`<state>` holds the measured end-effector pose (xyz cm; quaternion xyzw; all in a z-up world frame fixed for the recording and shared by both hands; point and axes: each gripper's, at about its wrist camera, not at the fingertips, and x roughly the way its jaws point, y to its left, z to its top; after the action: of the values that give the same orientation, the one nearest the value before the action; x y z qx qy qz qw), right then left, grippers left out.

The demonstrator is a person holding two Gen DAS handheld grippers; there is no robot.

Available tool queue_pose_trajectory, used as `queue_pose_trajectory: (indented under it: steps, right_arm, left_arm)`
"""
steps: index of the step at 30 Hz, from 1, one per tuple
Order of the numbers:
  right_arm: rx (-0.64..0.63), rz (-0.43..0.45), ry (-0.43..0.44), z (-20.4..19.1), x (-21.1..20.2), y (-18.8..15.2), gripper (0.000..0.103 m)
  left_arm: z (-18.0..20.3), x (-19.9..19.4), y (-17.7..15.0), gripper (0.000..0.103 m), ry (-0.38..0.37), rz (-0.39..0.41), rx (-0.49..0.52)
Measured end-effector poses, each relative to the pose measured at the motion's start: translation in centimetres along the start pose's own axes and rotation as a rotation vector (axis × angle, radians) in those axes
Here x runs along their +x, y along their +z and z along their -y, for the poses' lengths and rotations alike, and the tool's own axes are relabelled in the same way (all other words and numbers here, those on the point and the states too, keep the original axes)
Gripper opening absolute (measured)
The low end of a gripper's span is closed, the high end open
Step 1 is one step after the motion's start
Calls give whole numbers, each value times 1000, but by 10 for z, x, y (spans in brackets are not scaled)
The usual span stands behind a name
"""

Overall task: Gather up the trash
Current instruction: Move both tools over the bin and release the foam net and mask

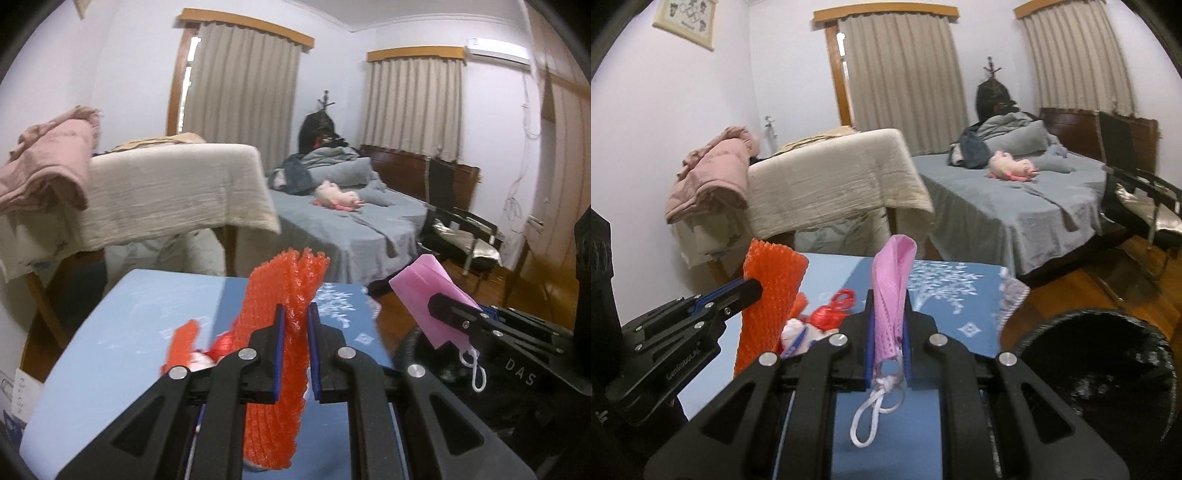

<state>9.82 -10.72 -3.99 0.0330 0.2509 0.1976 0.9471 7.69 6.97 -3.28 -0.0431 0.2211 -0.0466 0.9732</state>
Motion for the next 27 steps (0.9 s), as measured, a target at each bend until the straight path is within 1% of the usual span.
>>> queue_pose_trajectory:
  steps: [10,18,27]
  right_arm:
    - [66,34,-156,73,-43,-9,11]
    - [122,39,-287,130,-74,-26,12]
    - [159,19,-377,176,-88,-51,12]
  left_arm:
    - [72,15,3,12,-136,-9,61]
    - [133,32,-2,12,-249,-29,120]
    - [190,57,-7,12,-344,-54,164]
